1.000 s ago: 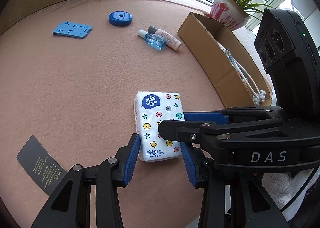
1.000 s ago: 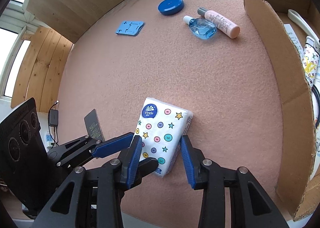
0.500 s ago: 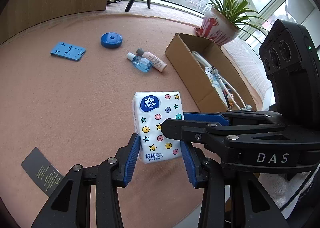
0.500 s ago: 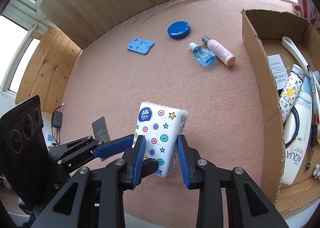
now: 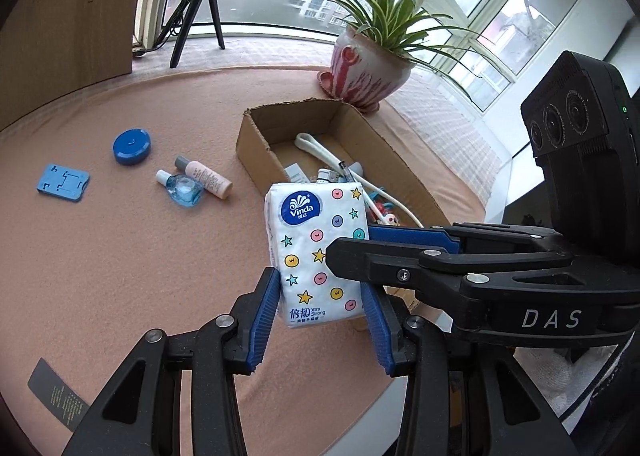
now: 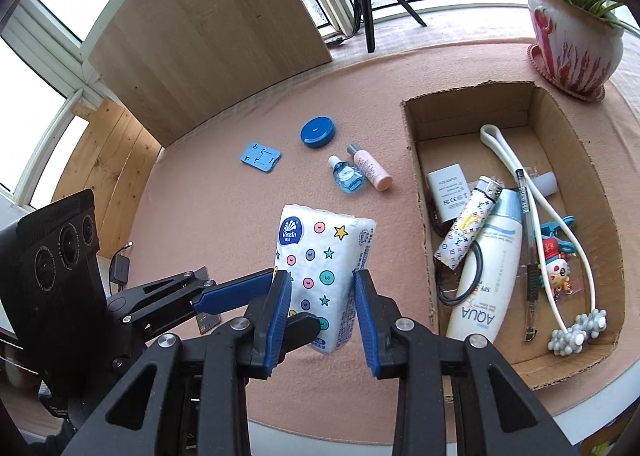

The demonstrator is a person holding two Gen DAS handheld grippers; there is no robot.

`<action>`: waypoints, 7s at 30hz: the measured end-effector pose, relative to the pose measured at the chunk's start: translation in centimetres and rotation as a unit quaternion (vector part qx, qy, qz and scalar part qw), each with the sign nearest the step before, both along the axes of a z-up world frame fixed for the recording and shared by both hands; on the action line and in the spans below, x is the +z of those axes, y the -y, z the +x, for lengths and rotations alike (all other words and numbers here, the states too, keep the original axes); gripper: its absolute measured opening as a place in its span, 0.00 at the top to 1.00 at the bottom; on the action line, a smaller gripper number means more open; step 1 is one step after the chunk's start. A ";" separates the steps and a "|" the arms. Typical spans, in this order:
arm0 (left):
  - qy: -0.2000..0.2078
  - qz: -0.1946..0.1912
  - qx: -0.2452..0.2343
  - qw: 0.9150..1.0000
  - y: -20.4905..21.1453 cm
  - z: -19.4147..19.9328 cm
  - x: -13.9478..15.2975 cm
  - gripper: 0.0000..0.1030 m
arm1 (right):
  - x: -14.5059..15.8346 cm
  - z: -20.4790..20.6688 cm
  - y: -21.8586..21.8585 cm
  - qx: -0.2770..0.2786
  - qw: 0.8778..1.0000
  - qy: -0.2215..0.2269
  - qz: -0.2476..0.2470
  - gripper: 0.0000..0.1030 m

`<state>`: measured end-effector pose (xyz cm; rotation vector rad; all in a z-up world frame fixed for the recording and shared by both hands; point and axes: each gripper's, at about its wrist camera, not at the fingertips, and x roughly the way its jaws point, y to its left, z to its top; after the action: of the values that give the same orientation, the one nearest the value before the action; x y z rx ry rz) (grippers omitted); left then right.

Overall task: Organize objects
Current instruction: 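Carry the tissue pack into the box with the right tool and release, then grasp the black card on the table with the right tool, then carry the black card into the box with the right tool and release, then grasp the blue tape measure with the right tool while the left tool approaches the blue phone stand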

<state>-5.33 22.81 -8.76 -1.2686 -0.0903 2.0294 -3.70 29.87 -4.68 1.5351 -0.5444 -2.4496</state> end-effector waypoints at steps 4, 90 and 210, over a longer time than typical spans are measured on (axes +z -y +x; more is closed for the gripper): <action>-0.001 0.002 -0.026 1.000 -3.4 0.0 0.0 0.57 | 0.4 1.1 -2.9 -0.025 1.000 -0.002 0.004 0.71; 0.121 -0.027 0.315 0.941 24.9 4.7 -9.8 0.50 | -11.3 -6.8 21.4 0.233 0.961 0.150 -0.013 0.60; 0.040 -0.096 0.282 0.954 17.3 -18.8 -5.1 0.36 | -2.0 -15.5 2.1 0.048 0.999 0.010 0.013 0.61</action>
<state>-24.15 5.47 -13.82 -1.5795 -0.3317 2.5145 -19.22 27.81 -6.72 1.5604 -0.4327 -2.3805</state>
